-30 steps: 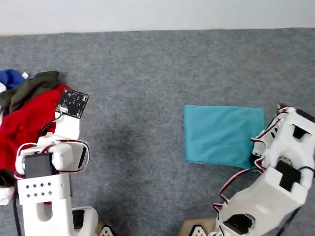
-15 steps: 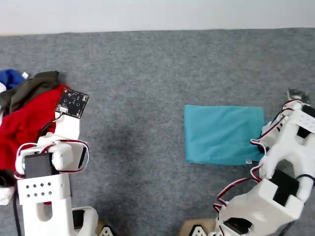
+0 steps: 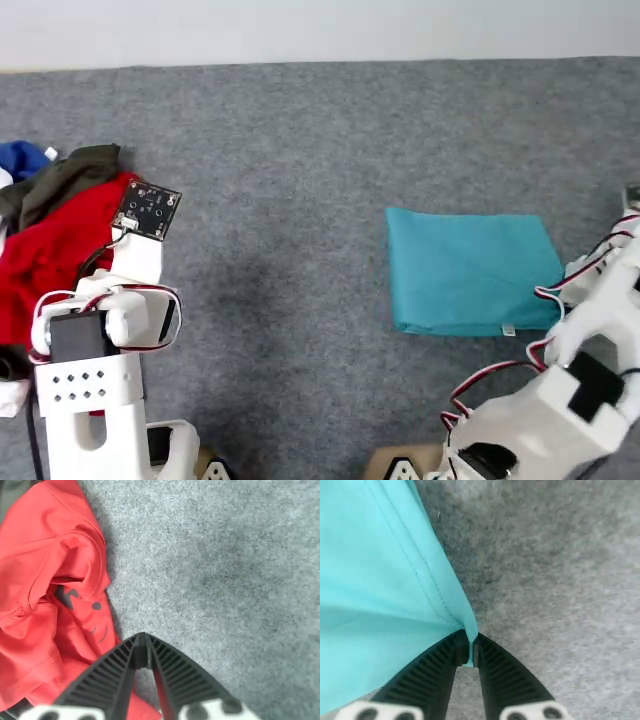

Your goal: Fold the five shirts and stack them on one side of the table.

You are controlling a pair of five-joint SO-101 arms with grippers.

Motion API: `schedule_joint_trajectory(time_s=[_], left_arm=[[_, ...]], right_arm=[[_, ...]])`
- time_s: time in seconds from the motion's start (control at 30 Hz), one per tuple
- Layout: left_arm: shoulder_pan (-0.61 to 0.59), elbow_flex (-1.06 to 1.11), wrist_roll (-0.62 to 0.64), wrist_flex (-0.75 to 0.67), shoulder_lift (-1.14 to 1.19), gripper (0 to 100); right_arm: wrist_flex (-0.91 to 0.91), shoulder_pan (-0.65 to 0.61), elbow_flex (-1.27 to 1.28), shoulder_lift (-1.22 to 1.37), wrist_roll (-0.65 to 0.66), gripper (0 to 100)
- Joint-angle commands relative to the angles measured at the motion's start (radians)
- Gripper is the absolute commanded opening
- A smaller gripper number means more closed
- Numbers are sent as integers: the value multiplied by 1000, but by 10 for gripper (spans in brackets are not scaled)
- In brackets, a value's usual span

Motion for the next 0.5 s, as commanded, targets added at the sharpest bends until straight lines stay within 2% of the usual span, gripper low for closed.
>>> schedule_joint_trajectory(time_s=[0.0, 0.07, 0.23, 0.47], left_arm=[[-2, -7, 5, 9, -14, 4], [-2, -7, 5, 9, -14, 4], [-2, -7, 5, 9, -14, 4], [-2, -7, 8, 9, -14, 4]], right_arm=[[-5, 5, -54, 48, 11, 17], [-1, -5, -54, 81, 11, 39], [93, -50, -74, 84, 11, 174], [182, -58, -213, 13, 9, 177]])
